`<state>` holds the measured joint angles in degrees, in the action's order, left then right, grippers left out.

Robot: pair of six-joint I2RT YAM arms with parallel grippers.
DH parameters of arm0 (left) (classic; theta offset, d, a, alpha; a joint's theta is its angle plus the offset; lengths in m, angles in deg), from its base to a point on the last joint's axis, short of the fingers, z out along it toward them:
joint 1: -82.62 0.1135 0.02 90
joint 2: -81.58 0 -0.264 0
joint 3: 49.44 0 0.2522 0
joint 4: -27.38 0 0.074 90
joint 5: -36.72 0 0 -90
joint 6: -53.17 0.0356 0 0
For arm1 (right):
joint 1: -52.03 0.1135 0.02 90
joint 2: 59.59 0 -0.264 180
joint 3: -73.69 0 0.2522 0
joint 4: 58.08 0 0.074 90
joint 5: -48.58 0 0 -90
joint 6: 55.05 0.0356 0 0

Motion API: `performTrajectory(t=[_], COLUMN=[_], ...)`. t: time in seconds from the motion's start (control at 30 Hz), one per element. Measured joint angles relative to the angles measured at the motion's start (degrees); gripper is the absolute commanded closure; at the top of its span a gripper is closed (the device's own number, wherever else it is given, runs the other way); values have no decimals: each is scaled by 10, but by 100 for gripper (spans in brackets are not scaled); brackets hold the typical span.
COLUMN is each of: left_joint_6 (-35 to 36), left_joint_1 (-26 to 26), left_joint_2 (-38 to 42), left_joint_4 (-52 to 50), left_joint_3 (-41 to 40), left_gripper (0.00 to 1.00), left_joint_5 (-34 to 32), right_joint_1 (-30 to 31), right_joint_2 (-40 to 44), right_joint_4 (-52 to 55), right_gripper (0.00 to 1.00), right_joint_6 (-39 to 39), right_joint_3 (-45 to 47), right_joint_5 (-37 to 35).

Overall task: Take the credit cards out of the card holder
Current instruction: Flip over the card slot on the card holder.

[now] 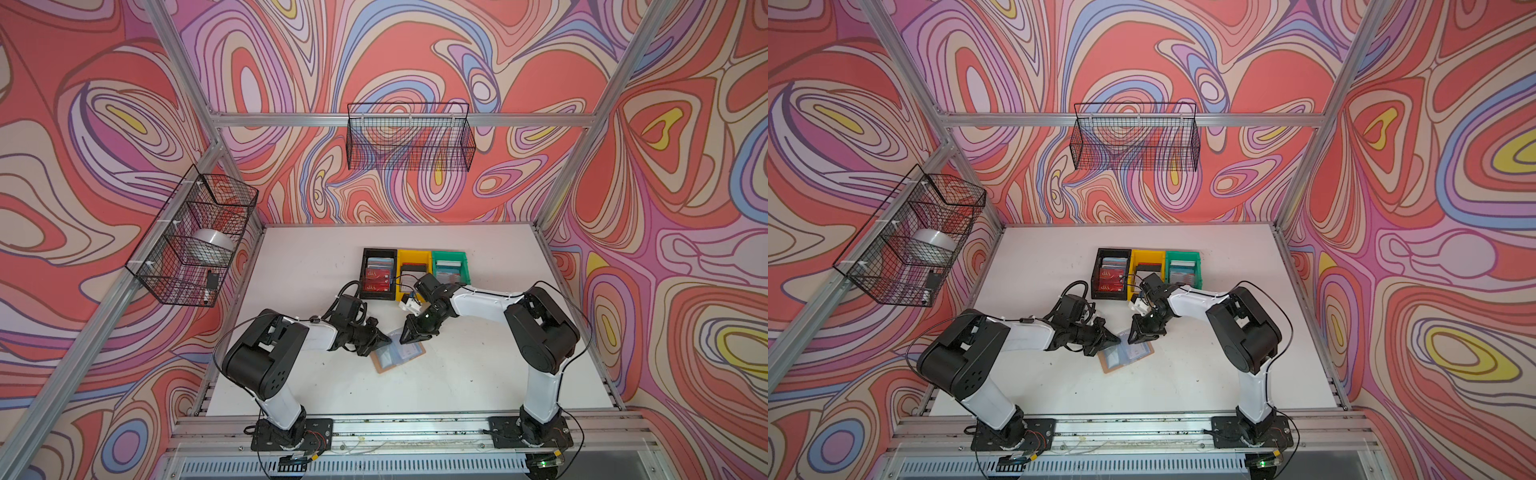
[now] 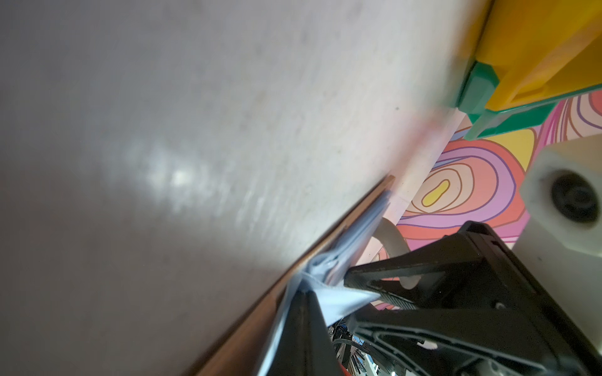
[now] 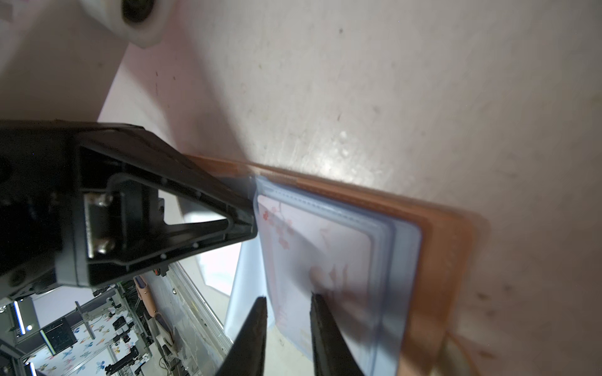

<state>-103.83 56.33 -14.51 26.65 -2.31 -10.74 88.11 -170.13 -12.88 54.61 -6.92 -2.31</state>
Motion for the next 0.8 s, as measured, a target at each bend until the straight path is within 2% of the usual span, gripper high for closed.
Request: performTrajectory(t=[0.27, 0.33, 0.4, 0.63, 0.8], left_joint_6=[17, 21, 25, 45, 62], left_joint_1=[0, 0, 0, 5, 35], left_joint_2=[20, 32, 46, 102, 163], left_joint_4=[-63, -84, -106, -174, -228], left_joint_3=[15, 18, 23, 51, 52], left_gripper=[100, 93, 93, 93, 96], left_joint_5=[-16, -22, -27, -38, -49], right_joint_1=[0, 0, 0, 2, 12], right_joint_2=[-7, -8, -8, -9, -14], right_joint_4=[-24, -32, -42, -65, -66], right_gripper=[73, 73, 73, 72, 72], right_joint_6=[2, 3, 4, 6, 4], right_joint_3=[0, 0, 0, 0, -5], right_joint_5=[50, 68, 86, 144, 177])
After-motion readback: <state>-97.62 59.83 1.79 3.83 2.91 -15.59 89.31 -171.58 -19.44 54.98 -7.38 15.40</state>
